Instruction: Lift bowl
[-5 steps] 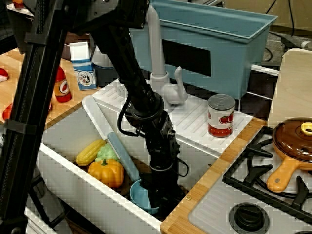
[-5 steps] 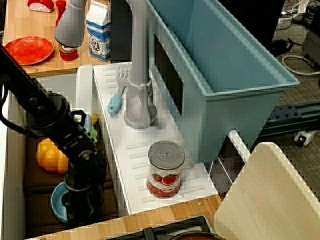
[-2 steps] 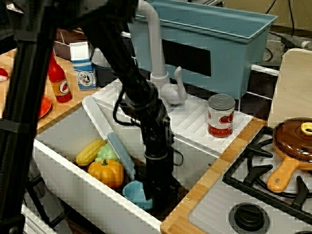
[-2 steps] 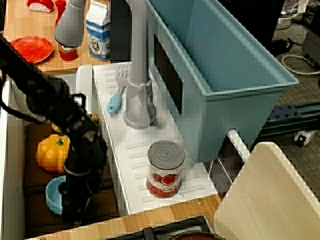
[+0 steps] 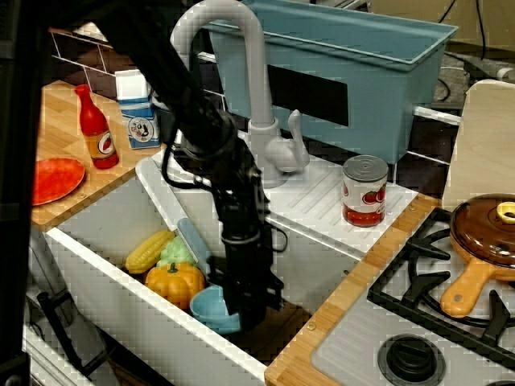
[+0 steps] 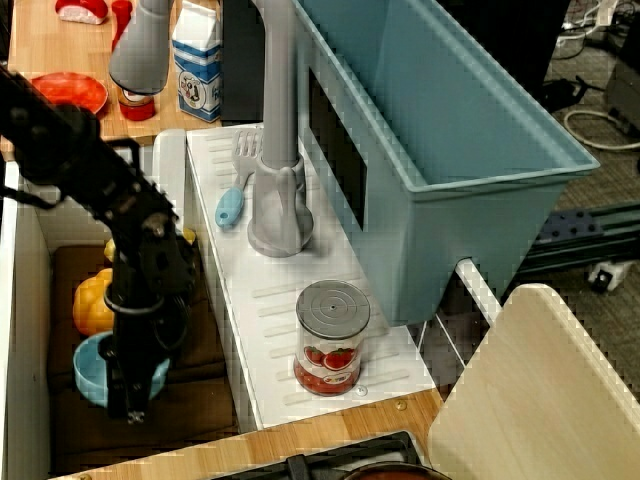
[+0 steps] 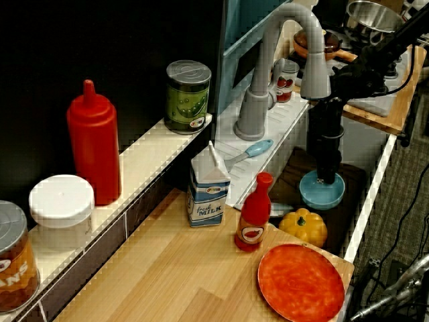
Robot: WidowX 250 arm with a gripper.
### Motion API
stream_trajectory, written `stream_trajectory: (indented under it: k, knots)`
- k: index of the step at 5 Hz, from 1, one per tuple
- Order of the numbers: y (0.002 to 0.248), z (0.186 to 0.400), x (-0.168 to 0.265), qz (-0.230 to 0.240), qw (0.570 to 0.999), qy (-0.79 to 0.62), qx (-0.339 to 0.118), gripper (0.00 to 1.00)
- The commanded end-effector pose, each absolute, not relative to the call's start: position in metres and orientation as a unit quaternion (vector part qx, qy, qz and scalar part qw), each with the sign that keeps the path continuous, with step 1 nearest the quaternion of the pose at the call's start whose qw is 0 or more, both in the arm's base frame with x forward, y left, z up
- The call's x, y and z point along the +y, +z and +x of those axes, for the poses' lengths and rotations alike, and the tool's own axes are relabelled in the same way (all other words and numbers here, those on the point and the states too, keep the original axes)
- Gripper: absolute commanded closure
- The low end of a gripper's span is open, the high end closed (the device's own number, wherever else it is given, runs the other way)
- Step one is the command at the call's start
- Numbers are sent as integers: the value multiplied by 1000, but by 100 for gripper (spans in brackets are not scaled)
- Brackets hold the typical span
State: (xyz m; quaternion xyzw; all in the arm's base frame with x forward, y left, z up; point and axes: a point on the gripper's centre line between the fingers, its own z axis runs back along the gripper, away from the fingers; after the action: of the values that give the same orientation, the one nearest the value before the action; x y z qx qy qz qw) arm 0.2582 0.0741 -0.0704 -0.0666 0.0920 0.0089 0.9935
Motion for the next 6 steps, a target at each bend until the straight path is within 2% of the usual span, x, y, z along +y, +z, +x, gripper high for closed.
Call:
stream_trajectory:
  k: [1, 3, 4, 6]
  knots:
    - [-25, 260, 89, -82, 995, 9, 57, 100]
    - [0, 251, 76, -108, 992, 4, 63, 100]
    - [2, 247, 71, -118, 991, 0, 69, 100]
    - [24, 249, 61, -127, 989, -17, 71, 100]
